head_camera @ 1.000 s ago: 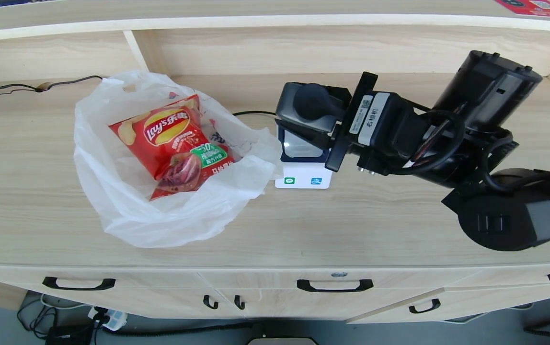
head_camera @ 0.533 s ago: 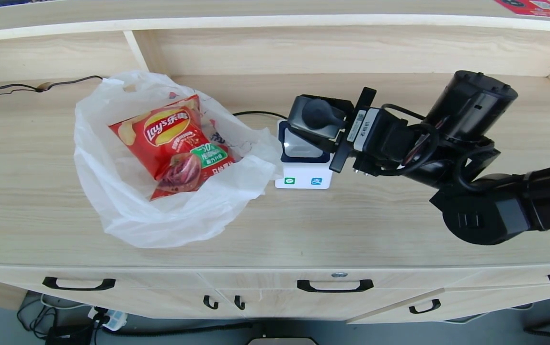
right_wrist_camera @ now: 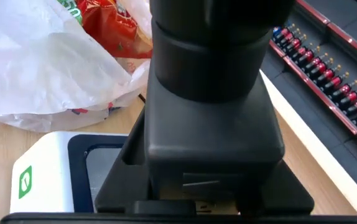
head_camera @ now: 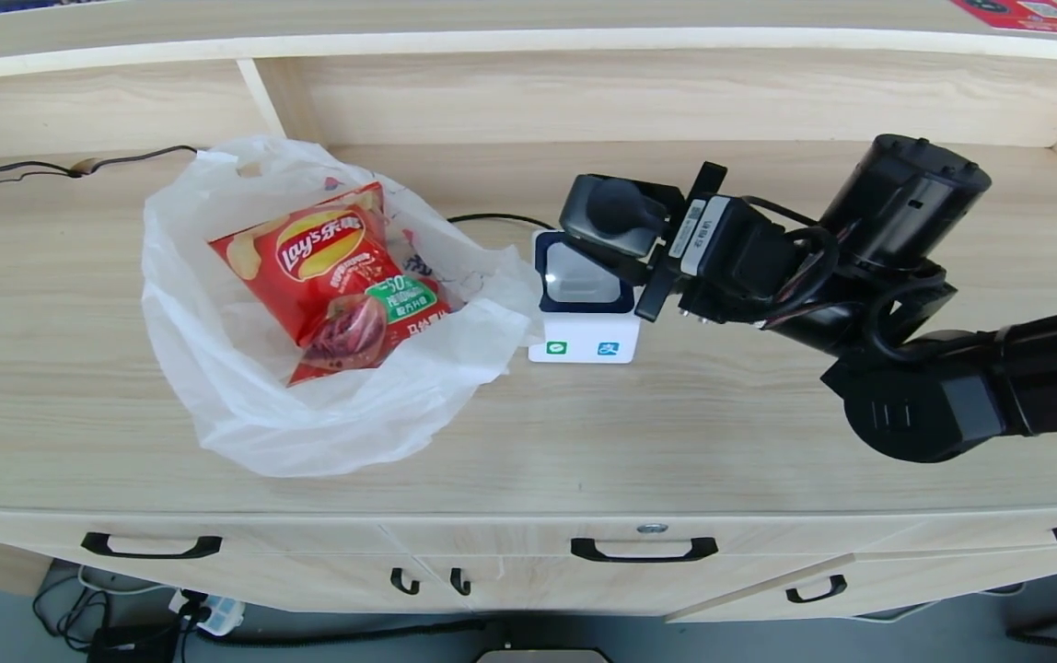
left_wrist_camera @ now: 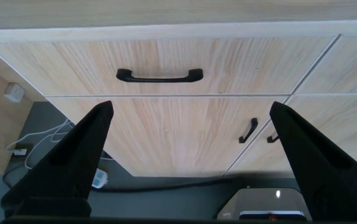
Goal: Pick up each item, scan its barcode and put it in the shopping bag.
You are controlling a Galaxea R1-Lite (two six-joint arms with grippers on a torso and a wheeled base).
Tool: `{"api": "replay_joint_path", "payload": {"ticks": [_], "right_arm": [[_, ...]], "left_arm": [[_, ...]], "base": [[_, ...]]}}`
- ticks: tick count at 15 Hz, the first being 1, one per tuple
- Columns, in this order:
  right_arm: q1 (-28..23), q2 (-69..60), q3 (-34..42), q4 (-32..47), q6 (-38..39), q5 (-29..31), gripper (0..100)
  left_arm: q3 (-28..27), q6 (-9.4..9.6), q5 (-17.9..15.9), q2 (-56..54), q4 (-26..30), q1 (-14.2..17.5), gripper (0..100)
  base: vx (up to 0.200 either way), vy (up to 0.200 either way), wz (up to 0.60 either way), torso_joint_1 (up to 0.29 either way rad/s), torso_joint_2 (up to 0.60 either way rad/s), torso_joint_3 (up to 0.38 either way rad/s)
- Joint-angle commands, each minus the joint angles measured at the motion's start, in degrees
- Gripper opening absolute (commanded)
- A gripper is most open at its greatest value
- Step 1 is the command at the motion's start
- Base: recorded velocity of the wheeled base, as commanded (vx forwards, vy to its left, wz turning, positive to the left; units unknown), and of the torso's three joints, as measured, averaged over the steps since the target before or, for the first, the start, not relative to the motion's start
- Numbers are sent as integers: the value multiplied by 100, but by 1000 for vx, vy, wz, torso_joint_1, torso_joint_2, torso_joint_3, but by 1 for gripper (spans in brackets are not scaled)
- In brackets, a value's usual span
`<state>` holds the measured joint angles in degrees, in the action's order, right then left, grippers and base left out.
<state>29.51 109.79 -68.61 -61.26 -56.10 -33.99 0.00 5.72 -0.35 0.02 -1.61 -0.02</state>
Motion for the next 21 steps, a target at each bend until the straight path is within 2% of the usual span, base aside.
{"api": "replay_joint_path", "payload": {"ticks": [1, 3, 6, 8, 13, 16, 19, 21], "right_arm": [[90, -247, -100, -9, 99, 200, 0], [652, -731, -30, 0, 530, 964, 0], [1680, -1302, 375, 0, 1233, 2537, 0], [1944, -1557, 559, 9, 1541, 3188, 0], [1944, -2040, 1051, 53, 1927, 3821, 0], [1944, -2067, 1209, 53, 2138, 3829, 0], [1918, -2093, 1587, -53, 2815, 3873, 0], [1399, -2102, 1957, -238, 3589, 3882, 0]], "left_arm": [[0, 0, 0, -2, 3, 2, 100], [0, 0, 0, -2, 3, -6, 100], [0, -9, 0, -2, 3, 2, 100], [0, -18, 0, -2, 3, -6, 100], [0, -18, 0, -2, 3, -6, 100], [0, -18, 0, -2, 12, -6, 100], [0, -27, 0, -2, 12, 2, 100], [0, -27, 0, -2, 12, -6, 100]], "base": [[0, 0, 0, 0, 0, 0], [0, 0, 0, 0, 0, 0], [0, 0, 0, 0, 0, 0], [0, 0, 600, 2, 2, -5], [0, 0, 600, 6, 3, 5], [0, 0, 600, -1, 1, 6], [0, 0, 400, 23, -48, -22], [0, 0, 0, 0, 0, 0]]}}
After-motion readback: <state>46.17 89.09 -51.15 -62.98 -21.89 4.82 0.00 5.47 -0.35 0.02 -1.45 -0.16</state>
